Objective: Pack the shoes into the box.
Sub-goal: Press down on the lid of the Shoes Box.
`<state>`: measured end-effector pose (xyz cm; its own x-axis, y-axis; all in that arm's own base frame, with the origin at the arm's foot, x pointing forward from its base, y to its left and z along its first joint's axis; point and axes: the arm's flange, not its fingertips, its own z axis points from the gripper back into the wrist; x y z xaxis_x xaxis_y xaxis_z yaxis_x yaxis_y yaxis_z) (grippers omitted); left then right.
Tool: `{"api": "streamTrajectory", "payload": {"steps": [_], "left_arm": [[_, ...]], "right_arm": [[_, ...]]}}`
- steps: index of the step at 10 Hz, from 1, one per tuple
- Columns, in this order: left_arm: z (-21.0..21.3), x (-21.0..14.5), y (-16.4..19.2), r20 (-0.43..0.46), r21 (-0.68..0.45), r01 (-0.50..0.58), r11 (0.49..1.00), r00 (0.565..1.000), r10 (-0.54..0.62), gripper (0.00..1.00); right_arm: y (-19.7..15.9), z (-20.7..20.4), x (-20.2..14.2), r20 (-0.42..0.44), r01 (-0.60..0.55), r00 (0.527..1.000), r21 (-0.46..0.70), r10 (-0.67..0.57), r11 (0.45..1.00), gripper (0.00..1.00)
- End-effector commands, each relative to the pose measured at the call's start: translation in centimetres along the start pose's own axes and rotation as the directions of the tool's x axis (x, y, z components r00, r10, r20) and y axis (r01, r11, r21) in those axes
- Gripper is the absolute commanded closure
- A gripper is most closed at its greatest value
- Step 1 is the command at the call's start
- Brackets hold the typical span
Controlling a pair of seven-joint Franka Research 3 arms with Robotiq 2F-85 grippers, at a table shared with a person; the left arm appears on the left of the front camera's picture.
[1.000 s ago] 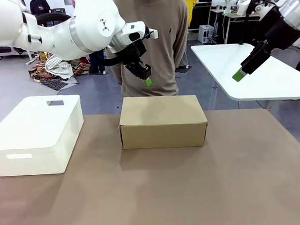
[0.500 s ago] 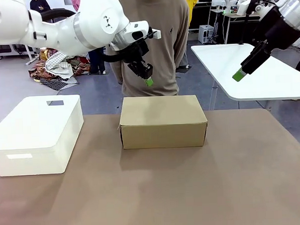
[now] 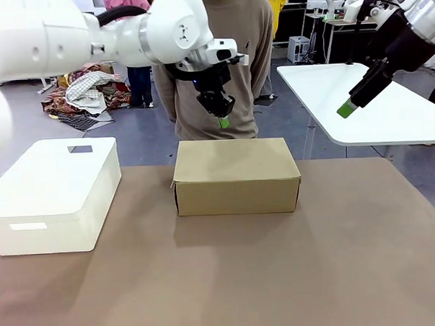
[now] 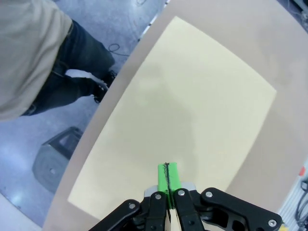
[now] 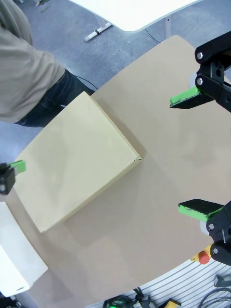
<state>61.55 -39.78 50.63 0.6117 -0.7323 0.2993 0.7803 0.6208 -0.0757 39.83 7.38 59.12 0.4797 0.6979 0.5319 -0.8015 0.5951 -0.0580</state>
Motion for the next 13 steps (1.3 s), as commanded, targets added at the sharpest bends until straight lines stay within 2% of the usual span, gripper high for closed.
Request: {"api": "streamTrajectory", "payload": {"steps": [1,4,6,13], "left_arm": [[-1.3,2.6,0.1,-0.011,0.047,-0.029,0.998,0.999,0.03,1.0],[-4.0,3.6,0.9,0.014,0.124,-0.062,0.99,0.998,0.061,1.0],[-5.3,4.0,2.1,-0.006,0.147,-0.097,0.984,0.995,0.099,1.0],[-9.3,3.7,3.6,-0.091,0.062,-0.149,0.987,0.984,0.154,1.0]], "right_arm": [[-0.2,0.0,0.3,-0.005,-0.002,1.0,-0.018,0.002,1.0,0.0],[-0.2,0.0,0.3,-0.005,-0.002,1.0,-0.018,0.002,1.0,0.0],[-0.2,0.0,0.3,-0.005,-0.002,1.0,-0.018,0.002,1.0,0.0],[-0.2,0.0,0.3,-0.005,-0.002,1.0,-0.018,0.002,1.0,0.0]]}}
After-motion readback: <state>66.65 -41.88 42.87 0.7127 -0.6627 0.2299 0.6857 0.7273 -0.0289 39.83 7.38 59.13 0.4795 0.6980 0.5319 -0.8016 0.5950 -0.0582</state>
